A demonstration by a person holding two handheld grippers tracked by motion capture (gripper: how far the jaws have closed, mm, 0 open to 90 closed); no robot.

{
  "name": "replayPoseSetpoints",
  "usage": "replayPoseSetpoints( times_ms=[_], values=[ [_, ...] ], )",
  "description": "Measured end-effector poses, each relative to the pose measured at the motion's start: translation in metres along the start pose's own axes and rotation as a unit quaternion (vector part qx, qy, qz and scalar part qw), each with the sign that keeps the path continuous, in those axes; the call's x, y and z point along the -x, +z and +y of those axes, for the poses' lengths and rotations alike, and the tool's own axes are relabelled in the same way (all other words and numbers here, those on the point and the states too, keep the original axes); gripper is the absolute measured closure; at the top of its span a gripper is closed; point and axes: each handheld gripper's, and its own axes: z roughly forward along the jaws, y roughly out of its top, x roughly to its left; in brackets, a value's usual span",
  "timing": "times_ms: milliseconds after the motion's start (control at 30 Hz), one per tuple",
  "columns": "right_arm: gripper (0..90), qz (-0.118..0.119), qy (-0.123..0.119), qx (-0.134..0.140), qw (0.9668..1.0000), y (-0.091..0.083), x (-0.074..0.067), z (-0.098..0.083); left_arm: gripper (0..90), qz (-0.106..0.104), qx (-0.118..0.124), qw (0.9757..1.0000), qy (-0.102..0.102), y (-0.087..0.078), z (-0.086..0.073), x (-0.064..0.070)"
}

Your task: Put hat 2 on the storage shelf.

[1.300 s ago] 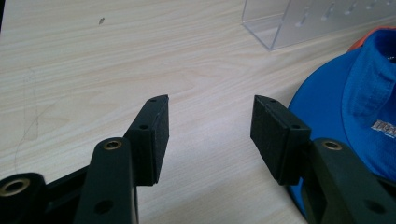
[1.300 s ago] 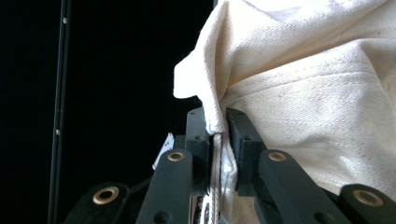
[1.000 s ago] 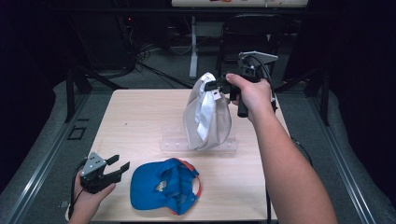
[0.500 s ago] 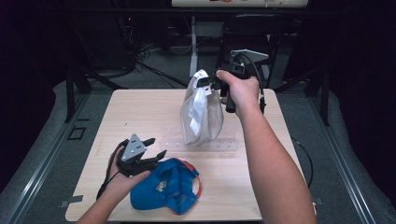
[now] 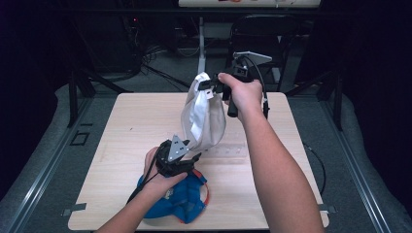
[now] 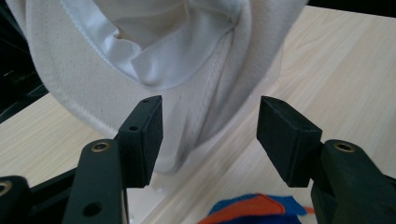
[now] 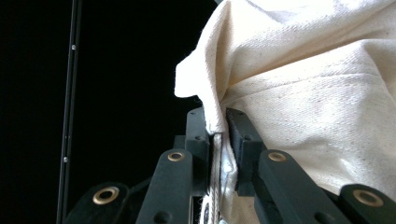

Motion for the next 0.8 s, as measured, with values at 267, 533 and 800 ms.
replayPoseSetpoints(
  times_ms=[267, 533, 800],
  values=[
    [80.1, 0.005, 0.001, 0.001, 1.0000, -0.004, 0.000, 0.000, 43.0, 0.028, -0.022, 0.9993, -0.009, 0.014, 0.003, -0.002],
    [80.0, 0.004, 0.003, 0.004, 1.0000, -0.006, 0.002, 0.000, 60.6, 0.020, -0.020, 0.9994, -0.018, 0.007, 0.001, -0.011],
    [79.9, 0.001, -0.002, 0.001, 1.0000, -0.001, 0.000, -0.002, 72.2, 0.006, -0.013, 0.9990, -0.042, -0.006, -0.001, -0.027]
  ],
)
